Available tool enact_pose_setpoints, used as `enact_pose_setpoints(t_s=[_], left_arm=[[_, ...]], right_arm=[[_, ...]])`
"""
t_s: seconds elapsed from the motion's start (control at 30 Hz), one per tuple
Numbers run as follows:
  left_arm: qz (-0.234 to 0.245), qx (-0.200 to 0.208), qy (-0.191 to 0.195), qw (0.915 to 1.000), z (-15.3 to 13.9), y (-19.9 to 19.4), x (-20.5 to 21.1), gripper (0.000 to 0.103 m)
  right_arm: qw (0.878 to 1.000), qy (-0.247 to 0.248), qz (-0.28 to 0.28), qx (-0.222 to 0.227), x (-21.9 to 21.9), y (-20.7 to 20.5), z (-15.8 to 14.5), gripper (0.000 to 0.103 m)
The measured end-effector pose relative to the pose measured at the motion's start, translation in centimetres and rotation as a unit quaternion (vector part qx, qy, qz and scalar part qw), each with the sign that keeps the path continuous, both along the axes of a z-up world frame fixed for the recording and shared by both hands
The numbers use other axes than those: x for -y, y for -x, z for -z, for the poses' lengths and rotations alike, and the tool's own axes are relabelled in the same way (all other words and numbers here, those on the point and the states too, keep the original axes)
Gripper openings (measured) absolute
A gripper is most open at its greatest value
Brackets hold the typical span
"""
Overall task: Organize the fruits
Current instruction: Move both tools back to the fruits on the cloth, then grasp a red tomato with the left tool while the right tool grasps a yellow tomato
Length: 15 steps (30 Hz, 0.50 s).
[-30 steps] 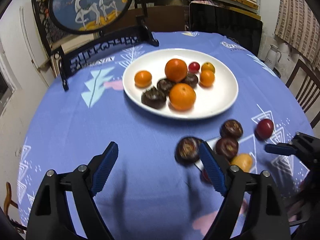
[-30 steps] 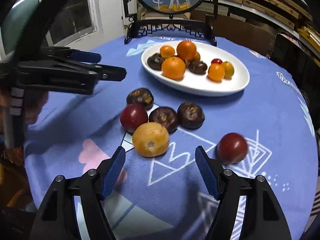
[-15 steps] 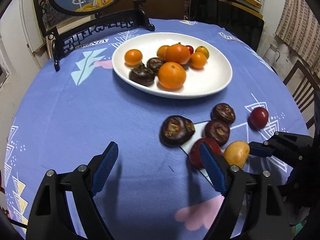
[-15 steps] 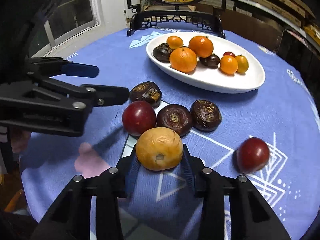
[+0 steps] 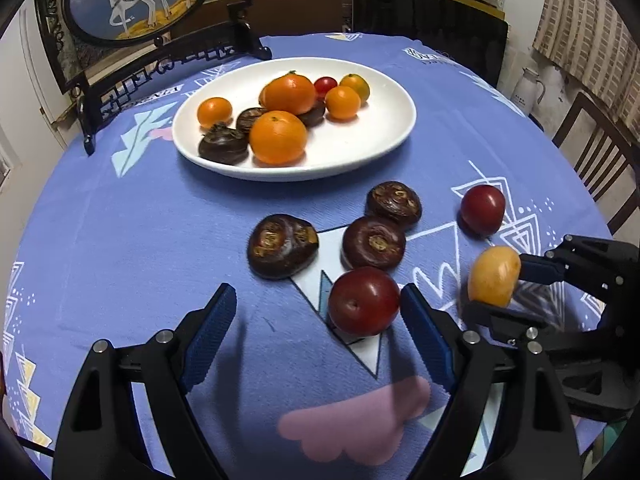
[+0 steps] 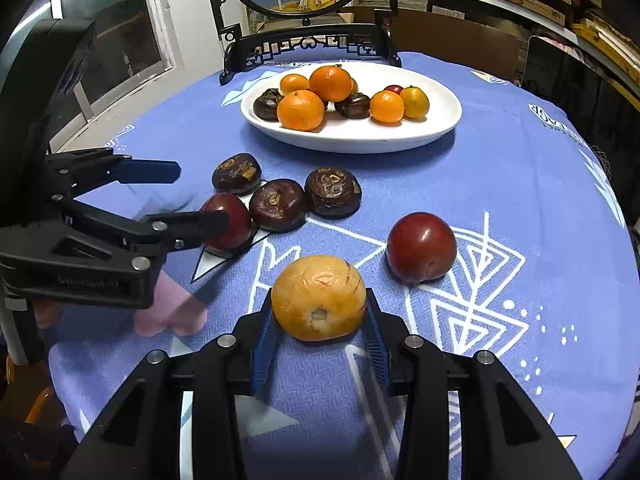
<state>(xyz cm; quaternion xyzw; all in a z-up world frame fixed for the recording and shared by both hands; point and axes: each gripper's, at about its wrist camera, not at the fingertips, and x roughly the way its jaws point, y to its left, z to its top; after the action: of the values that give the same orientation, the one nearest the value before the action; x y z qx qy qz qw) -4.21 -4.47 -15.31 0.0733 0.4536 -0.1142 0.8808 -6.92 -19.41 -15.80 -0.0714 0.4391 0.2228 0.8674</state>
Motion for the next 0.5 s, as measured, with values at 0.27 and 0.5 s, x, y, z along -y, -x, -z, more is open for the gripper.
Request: enact_pose_setpoints(t_s=[0.27, 0.5], left_arm=[[0.012, -0.019, 0.006, 0.9997, 1.6, -1.1, 1.5, 0.078], [0.040, 0.000, 0.010, 0.9992, 1.7, -0.6, 1.3, 0.037]], right_arm=[[1.000, -0.010, 0.001, -0.008, 0.4, -0.1, 0.4, 0.041], [1.000, -0.014, -0.001, -0.012, 0.5, -0.1, 0.5, 0.042]])
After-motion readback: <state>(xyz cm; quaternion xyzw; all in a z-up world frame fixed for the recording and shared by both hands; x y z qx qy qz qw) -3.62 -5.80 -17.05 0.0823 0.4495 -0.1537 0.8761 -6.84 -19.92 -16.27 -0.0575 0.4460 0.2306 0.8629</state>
